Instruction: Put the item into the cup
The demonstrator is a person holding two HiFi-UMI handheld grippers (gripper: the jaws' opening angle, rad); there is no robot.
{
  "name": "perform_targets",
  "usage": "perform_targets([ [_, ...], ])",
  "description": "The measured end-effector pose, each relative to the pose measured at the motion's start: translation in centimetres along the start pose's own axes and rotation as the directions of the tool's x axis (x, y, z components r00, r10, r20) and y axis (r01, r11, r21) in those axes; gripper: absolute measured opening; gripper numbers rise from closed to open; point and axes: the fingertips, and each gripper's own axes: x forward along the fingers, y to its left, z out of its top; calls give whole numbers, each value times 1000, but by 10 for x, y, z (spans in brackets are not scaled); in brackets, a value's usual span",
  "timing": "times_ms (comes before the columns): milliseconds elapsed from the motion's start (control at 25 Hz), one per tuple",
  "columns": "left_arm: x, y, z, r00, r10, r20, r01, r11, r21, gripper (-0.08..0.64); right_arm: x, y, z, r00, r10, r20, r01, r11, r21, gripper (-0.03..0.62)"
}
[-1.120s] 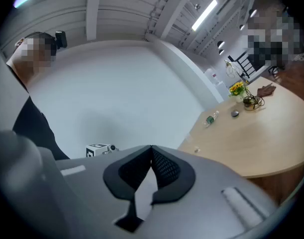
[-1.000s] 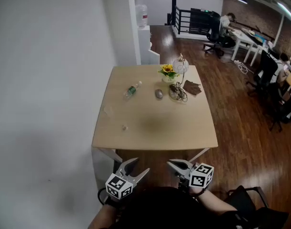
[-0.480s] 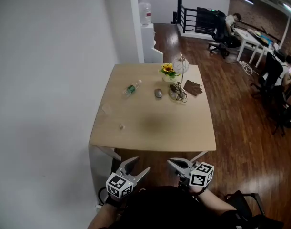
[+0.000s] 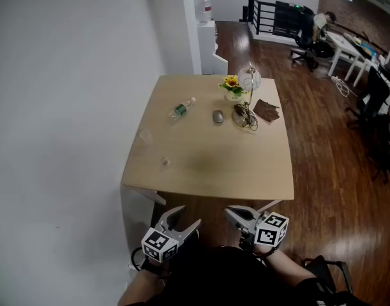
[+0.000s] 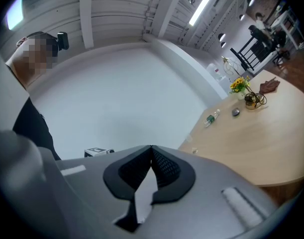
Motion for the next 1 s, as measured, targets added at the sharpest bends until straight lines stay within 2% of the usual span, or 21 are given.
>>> perform_targets([
  [200,6,18,1,1000,5,-9,-5,1000,-17,253,14,-12,7,1000,-6,-8,6,1000,5,8],
  [440,26,54,3,999,-28,-21,27,999,-32,253,43,-32,26,1000,-23,-14,22,1000,-19,8],
  [600,46,89,17,998,-64,-14,64,998,-19,253,70,-51,44,999,-53,-12,52,998,-22,8],
  [800,59,139,26,995,-99,-34,98,995,-13,253,119,-76,60,998,-68,-1,68,998,18,8],
  [1000,64,194,35,993,-109,-41,109,994,-1,253,172,-92,74,997,-83,-3,83,996,34,8],
])
